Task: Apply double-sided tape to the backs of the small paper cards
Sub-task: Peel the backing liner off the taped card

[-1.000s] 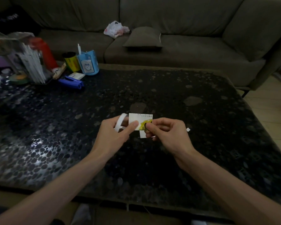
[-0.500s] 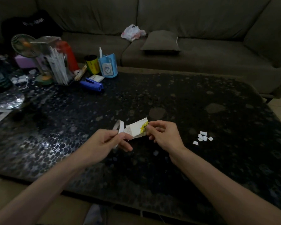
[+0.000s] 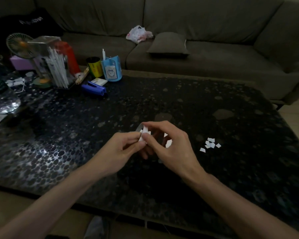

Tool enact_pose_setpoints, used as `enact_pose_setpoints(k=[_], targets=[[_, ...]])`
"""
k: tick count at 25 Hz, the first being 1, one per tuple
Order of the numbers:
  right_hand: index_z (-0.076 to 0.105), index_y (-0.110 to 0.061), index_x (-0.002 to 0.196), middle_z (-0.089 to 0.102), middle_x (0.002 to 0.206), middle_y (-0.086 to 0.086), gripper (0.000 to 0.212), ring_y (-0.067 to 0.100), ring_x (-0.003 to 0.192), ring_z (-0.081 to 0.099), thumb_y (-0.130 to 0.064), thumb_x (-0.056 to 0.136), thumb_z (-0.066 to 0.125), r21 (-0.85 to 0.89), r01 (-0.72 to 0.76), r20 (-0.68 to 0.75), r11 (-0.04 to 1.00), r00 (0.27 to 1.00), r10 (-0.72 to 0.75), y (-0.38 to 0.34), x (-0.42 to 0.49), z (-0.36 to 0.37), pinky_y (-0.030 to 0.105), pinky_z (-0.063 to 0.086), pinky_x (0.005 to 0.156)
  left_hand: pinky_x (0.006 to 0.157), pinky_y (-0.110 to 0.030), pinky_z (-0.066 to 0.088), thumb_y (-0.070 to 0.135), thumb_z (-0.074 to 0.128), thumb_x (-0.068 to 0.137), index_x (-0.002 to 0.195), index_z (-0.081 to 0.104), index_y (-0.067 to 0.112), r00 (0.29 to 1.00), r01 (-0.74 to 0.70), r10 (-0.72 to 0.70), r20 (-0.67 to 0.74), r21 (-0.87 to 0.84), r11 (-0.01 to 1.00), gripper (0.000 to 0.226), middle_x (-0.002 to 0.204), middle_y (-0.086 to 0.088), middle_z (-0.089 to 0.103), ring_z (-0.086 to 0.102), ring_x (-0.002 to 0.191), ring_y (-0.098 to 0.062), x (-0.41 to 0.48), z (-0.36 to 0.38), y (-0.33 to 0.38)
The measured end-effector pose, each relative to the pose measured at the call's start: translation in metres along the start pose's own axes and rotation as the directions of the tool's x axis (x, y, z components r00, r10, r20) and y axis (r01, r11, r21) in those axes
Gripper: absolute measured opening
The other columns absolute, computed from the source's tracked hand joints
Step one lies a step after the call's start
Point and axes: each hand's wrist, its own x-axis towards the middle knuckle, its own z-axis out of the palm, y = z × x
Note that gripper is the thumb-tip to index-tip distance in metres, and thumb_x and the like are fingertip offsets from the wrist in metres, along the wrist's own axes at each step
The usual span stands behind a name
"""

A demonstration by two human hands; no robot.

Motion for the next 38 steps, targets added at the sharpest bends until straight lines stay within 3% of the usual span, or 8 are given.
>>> enact_pose_setpoints(k=[3,9,11,15,19,22,28,38], targets=[[0.072,-0.028,0.129,0.07,0.123,-0.015,0.035,0.0,0.116,0.062,-0.036,0.095,0.073,-0.089,0.047,-0.107,0.995,0.993,-0.056,-0.001,-0.006,-0.013,0.026,0.053,0.099,0.082,-0.029,0.057,0.025,0.054,0.105,0.104,0.076,0.026,0.999,-0.02,0.023,-0.041,0.07,0.997,0.022,0.096,-0.001,0.077,0.074,0.086,-0.022,0.008,0.013,0.007],[0.081,-0.022,0.112,0.075,0.114,-0.01,0.021,0.003,0.107,0.064,-0.027,0.092,0.077,-0.183,0.082,-0.283,0.98,0.95,-0.132,0.007,-0.021,-0.032,0.02,0.052,0.088,0.066,-0.033,0.052,0.028,0.049,0.107,0.097,0.069,0.018,0.992,-0.081,0.093,-0.088,0.137,0.987,0.024,0.08,-0.001,0.066,0.061,0.069,-0.016,0.026,0.04,0.024],[0.082,-0.02,0.109,0.075,0.112,-0.009,0.018,0.005,0.106,0.064,-0.025,0.092,0.077,-0.193,0.061,-0.307,0.979,0.944,-0.119,0.011,-0.024,-0.039,0.023,0.053,0.087,0.064,-0.04,0.048,0.022,0.048,0.109,0.099,0.065,0.014,0.996,-0.065,0.073,-0.054,0.143,0.988,0.022,0.081,-0.008,0.061,0.057,0.072,-0.026,0.033,0.05,0.026],[0.078,-0.023,0.117,0.073,0.117,-0.011,0.026,0.003,0.11,0.063,-0.029,0.092,0.077,-0.206,-0.016,-0.276,0.979,0.96,-0.043,0.019,-0.03,-0.056,0.028,0.055,0.091,0.082,-0.031,0.056,0.005,0.048,0.108,0.111,0.067,0.014,0.998,-0.044,0.038,0.059,0.111,0.993,0.022,0.093,-0.001,0.07,0.068,0.089,-0.018,0.044,0.062,0.024],[0.072,-0.022,0.13,0.069,0.13,-0.011,0.04,0.0,0.121,0.059,-0.031,0.092,0.077,-0.22,-0.024,-0.261,0.975,0.965,-0.036,0.022,-0.035,-0.064,0.027,0.052,0.103,0.092,-0.028,0.057,0.006,0.051,0.107,0.114,0.071,0.015,0.995,-0.088,0.083,0.055,0.103,0.991,0.023,0.1,0.001,0.076,0.073,0.101,-0.019,0.049,0.069,0.022],[0.071,-0.02,0.132,0.07,0.132,-0.008,0.045,0.001,0.123,0.061,-0.031,0.089,0.08,-0.177,-0.03,-0.311,0.984,0.95,-0.027,0.024,-0.034,-0.067,0.023,0.052,0.102,0.092,-0.029,0.058,0.009,0.054,0.106,0.119,0.07,0.015,0.991,-0.133,0.133,0.006,0.106,0.985,0.022,0.106,0.007,0.076,0.074,0.101,-0.018,0.051,0.073,0.023],[0.079,-0.015,0.117,0.075,0.123,-0.002,0.032,0.004,0.114,0.068,-0.022,0.087,0.083,-0.209,0.049,-0.376,0.977,0.918,-0.127,0.026,-0.036,-0.066,0.034,0.059,0.095,0.09,-0.038,0.059,0.011,0.054,0.107,0.118,0.069,0.014,0.986,-0.156,0.162,-0.031,0.148,0.977,0.02,0.104,0.004,0.076,0.074,0.098,-0.02,0.048,0.076,0.029],[0.074,-0.02,0.12,0.071,0.123,-0.01,0.029,0.001,0.111,0.065,-0.026,0.092,0.076,-0.213,0.07,-0.285,0.975,0.95,-0.131,0.025,-0.035,-0.068,0.029,0.058,0.092,0.088,-0.028,0.059,0.011,0.052,0.107,0.115,0.072,0.012,0.985,-0.162,0.167,-0.033,0.128,0.978,0.021,0.101,0.003,0.076,0.074,0.094,-0.018,0.047,0.071,0.029]])
